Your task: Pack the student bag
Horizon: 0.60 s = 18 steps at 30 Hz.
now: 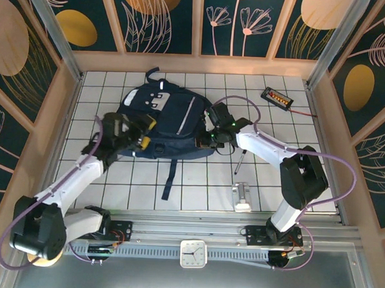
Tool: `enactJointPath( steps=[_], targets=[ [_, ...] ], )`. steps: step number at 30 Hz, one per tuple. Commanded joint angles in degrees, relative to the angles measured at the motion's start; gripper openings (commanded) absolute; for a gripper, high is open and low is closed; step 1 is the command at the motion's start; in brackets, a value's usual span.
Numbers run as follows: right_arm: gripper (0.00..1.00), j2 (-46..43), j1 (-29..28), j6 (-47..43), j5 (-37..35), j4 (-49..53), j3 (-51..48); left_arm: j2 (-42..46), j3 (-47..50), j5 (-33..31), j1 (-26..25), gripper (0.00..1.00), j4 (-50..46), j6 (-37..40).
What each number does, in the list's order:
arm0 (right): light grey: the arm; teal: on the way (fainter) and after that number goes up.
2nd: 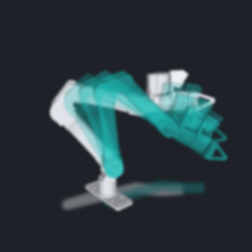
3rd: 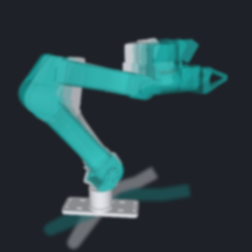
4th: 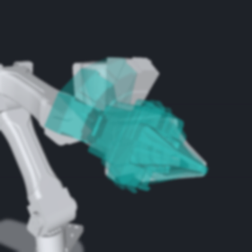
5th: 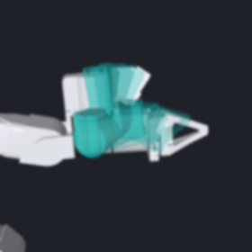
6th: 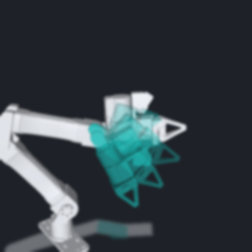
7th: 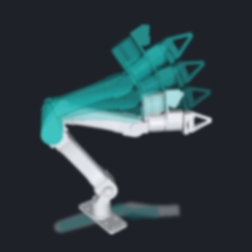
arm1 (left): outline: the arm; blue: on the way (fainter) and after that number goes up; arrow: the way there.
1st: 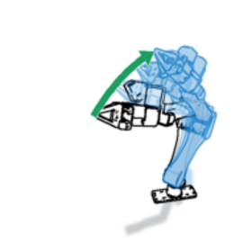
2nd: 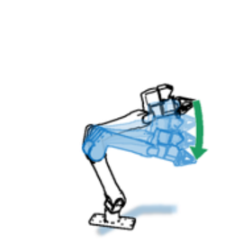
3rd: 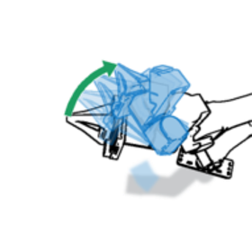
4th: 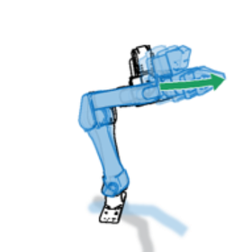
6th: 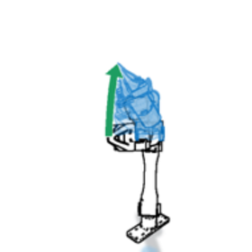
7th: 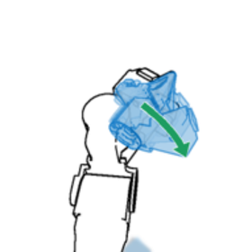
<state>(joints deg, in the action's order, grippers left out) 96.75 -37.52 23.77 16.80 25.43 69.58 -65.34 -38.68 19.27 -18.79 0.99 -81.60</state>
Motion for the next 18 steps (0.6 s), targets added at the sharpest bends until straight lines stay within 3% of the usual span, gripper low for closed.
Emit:
enactJointPath(
  steps=[1, 5, 12, 14, 18],
  targets=[
    [0.00, -0.5, -0.6, 1.3, -0.3, -2.3, 1.0, -3.5, 2.3, -5.9, -8.2, 0.78, 12.0, -14.3],
    [0.00, -1.4, -0.9, 1.8, -0.3, -2.7, -0.3, -12.2, -1.0, -7.9, -11.3, 0.79, 19.5, -16.0],
    [0.00, -3.1, -1.1, 3.3, -0.9, -3.9, -2.8, -22.2, -7.5, -7.4, -12.6, 0.77, 19.2, -14.4],
    [0.00, -3.3, -1.1, 3.7, -0.9, -4.2, -3.1, -23.6, -7.8, -7.7, -13.0, 0.67, 19.8, -14.3],
    [0.00, -3.1, -1.1, 3.9, -1.6, -4.2, -3.6, -25.4, -9.2, -5.8, -13.3, 0.18, 18.2, -11.6]
  ],
)
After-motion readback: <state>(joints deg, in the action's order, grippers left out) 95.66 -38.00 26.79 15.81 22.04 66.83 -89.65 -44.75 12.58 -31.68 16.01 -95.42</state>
